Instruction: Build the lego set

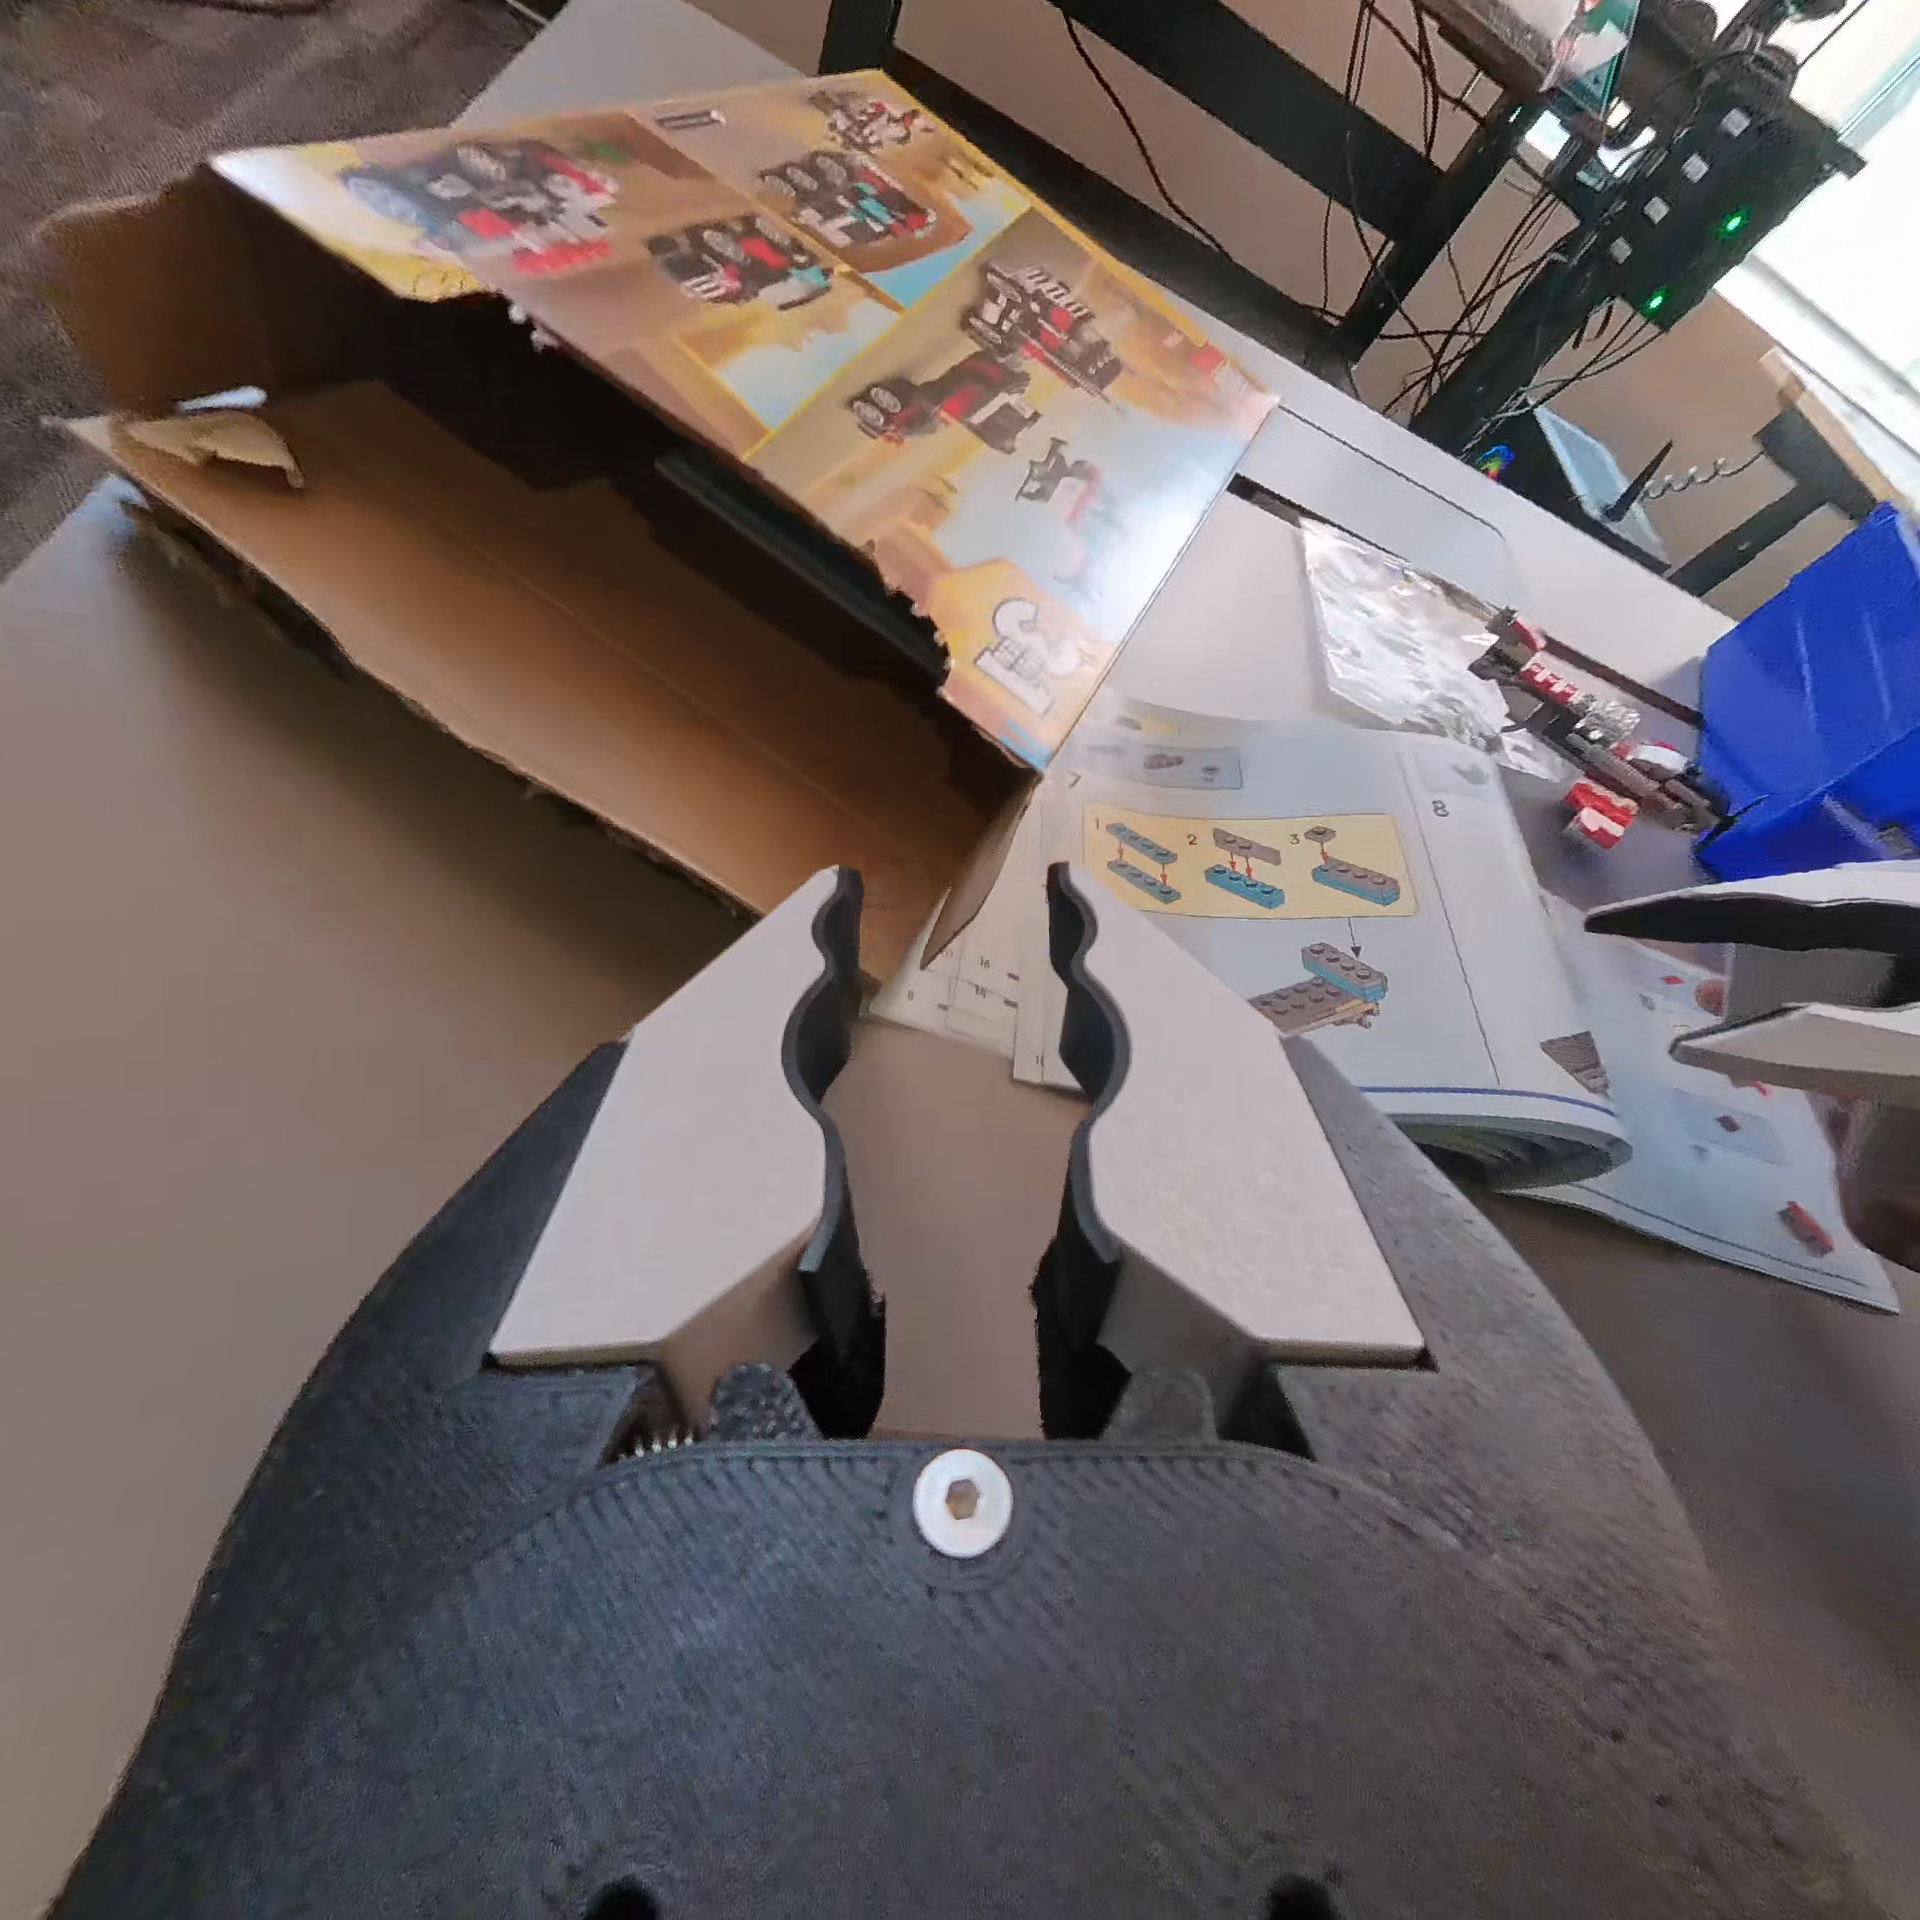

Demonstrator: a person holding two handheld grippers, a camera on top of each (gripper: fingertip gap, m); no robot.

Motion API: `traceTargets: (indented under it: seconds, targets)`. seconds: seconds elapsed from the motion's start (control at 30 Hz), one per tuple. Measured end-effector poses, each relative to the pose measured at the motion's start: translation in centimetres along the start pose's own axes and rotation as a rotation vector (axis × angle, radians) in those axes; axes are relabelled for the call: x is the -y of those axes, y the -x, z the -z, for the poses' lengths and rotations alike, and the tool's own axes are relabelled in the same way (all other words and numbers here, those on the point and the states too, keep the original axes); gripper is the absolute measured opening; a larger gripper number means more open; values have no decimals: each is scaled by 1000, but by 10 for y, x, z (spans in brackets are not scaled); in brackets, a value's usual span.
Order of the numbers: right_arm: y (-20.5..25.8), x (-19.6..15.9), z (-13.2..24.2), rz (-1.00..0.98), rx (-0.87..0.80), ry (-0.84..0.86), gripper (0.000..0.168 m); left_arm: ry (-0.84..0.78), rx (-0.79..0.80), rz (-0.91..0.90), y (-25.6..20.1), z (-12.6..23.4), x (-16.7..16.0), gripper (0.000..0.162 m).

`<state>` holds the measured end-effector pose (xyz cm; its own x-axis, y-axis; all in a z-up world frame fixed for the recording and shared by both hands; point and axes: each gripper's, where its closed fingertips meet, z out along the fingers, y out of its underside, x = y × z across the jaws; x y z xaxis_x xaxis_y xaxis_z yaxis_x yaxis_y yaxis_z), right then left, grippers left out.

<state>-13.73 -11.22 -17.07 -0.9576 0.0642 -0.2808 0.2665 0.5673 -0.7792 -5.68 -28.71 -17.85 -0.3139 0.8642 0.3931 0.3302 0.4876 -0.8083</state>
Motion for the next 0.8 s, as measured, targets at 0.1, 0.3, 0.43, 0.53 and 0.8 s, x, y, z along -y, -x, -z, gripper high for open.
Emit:
traceTargets:
  seconds: [0.1,0.3,0.43,0.53,0.8]
  targets:
    - [3,0,-2,7,2,5,58,40,22,-61,-3,-9,-4,35]
    - [10,0,-10,15,14,24,57,99,55,-146,-6,-19,-10,15]
    - [14,-1,-15,19,23,38,57,88,50,-166,-9,-23,-6,4]
    - [15,-1,-20,20,27,45,57,82,44,-169,-10,-25,-5,4]
    - [19,-1,-28,30,33,69,57,67,56,-137,-2,-22,0,4]
